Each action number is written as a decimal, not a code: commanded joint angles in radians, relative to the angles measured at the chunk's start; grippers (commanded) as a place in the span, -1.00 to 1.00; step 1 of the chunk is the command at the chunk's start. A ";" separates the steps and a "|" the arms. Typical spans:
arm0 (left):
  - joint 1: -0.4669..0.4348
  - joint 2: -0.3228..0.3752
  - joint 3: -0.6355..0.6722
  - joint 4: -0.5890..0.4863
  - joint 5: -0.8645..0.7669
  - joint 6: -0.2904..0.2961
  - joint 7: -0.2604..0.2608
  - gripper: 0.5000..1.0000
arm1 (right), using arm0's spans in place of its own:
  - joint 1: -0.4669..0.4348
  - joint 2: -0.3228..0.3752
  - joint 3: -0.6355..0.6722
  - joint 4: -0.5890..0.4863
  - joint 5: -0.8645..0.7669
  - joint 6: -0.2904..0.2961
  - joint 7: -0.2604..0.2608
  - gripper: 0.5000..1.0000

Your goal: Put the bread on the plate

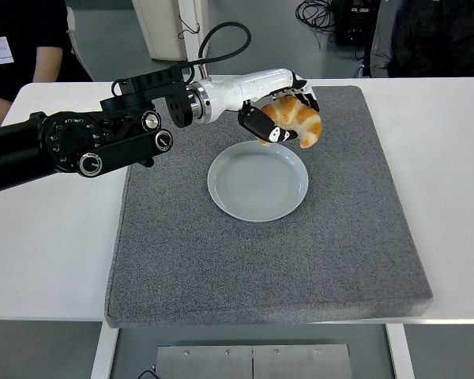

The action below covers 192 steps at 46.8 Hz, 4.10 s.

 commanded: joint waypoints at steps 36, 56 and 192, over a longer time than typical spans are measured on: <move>0.175 -0.025 0.021 0.049 0.116 0.087 -0.034 -1.00 | 0.000 0.000 0.002 0.000 0.000 -0.001 0.000 1.00; 0.198 -0.006 0.053 0.072 0.135 0.097 -0.057 -1.00 | 0.000 0.000 0.002 0.000 0.000 0.000 0.000 1.00; 0.175 0.116 -0.278 0.116 -0.379 -0.051 -0.043 0.82 | 0.000 0.000 -0.001 0.001 0.000 0.000 0.000 1.00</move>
